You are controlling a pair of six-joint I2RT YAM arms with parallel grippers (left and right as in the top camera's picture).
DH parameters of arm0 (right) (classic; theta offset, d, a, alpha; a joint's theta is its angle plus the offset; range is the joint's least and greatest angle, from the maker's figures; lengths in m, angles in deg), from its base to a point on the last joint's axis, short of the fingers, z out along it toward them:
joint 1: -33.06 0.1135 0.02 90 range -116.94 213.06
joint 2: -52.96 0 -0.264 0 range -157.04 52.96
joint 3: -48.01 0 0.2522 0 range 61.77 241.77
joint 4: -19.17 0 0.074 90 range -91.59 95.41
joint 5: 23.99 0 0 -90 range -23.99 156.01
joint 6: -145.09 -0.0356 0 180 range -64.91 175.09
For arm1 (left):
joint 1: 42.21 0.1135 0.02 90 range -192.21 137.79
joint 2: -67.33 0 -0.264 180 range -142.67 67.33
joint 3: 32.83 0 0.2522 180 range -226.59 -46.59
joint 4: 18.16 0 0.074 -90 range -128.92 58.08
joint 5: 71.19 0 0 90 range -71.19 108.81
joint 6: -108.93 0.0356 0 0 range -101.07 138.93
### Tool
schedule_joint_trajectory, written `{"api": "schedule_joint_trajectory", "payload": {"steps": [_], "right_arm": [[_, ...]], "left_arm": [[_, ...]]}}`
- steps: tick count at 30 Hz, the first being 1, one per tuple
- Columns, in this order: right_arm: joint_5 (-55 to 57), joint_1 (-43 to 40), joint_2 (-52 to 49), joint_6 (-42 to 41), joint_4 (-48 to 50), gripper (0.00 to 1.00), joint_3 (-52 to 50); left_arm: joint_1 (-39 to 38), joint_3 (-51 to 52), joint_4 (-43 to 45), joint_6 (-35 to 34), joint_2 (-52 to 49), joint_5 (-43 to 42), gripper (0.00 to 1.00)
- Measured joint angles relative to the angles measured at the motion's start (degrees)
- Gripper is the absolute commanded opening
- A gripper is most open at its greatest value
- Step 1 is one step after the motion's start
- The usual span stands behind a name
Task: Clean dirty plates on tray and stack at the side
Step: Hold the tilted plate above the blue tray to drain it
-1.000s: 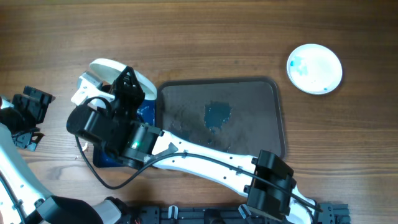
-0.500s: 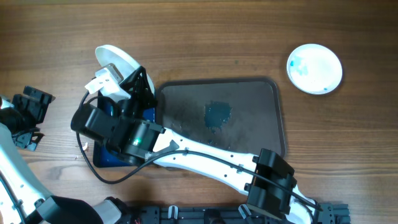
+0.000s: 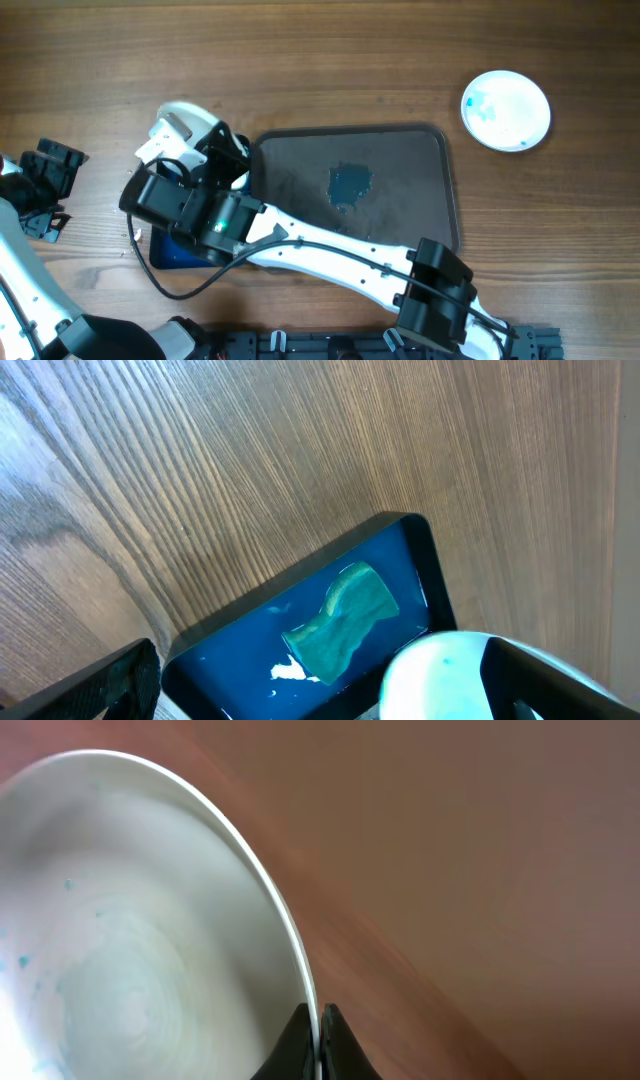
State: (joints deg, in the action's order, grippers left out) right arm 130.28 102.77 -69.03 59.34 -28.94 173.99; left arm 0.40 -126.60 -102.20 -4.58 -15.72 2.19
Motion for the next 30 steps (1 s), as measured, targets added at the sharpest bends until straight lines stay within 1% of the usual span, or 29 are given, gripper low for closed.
{"api": "schedule_joint_trajectory", "payload": {"steps": [3,4,5,7,8,10,12,13,15,17,19,22,24,25,26,28,30], "right_arm": [[-2.3,-0.3,0.0,1.8,-0.1,0.04,0.1],[0.3,-0.3,0.0,0.8,0.9,0.04,0.0],[0.5,-0.3,0.1,1.5,1.5,0.04,0.1],[-6.0,-0.6,0.2,5.4,-2.3,0.04,0.4],[-6.2,-0.7,0.2,4.1,-2.6,0.04,0.3],[-3.0,-0.6,0.2,2.2,-2.6,0.04,0.3],[-5.6,-0.8,0.2,3.7,-4.9,0.04,0.4],[-6.3,-0.8,0.2,3.1,-5.5,0.04,0.4],[-3.6,-0.8,0.3,1.5,-5.0,0.04,0.3],[-5.2,-0.9,0.5,2.0,-4.9,0.04,0.4],[-1.9,-0.9,0.5,0.6,-2.6,0.04,0.3],[-3.6,-1.0,1.0,2.9,-1.8,0.04,0.3],[1.2,-1.0,1.0,2.7,1.4,0.04,0.3],[-0.2,-1.0,1.4,5.3,0.8,0.04,0.5],[-4.0,-1.0,1.8,8.0,-2.1,0.04,0.6],[-9.3,-1.1,2.0,9.3,-4.2,0.04,0.6],[-6.0,-1.1,2.0,5.1,-3.3,0.04,0.5]], "left_arm": [[0.0,0.0,0.0,0.0,0.0,0.0,1.0],[0.0,0.0,0.0,0.0,0.0,0.0,1.0],[0.0,0.0,0.0,0.0,0.0,0.0,1.0],[0.0,0.0,0.0,0.0,0.0,0.0,1.0],[0.0,0.0,0.0,0.0,0.0,0.0,1.0],[0.0,0.0,0.0,0.0,0.0,0.0,1.0],[0.0,0.0,0.0,0.0,0.0,0.0,1.0],[0.0,0.0,0.0,0.0,0.0,0.0,1.0],[0.0,0.0,0.0,0.0,0.0,0.0,1.0],[0.0,0.0,0.0,0.0,0.0,0.0,1.0],[0.0,0.0,0.0,0.0,0.0,0.0,1.0],[0.0,0.0,0.0,0.0,0.0,0.0,1.0],[0.0,0.0,0.0,0.0,0.0,0.0,1.0],[0.0,0.0,0.0,0.0,0.0,0.0,1.0],[0.0,0.0,0.0,0.0,0.0,0.0,1.0],[0.0,0.0,0.0,0.0,0.0,0.0,1.0],[0.0,0.0,0.0,0.0,0.0,0.0,1.0]]}}
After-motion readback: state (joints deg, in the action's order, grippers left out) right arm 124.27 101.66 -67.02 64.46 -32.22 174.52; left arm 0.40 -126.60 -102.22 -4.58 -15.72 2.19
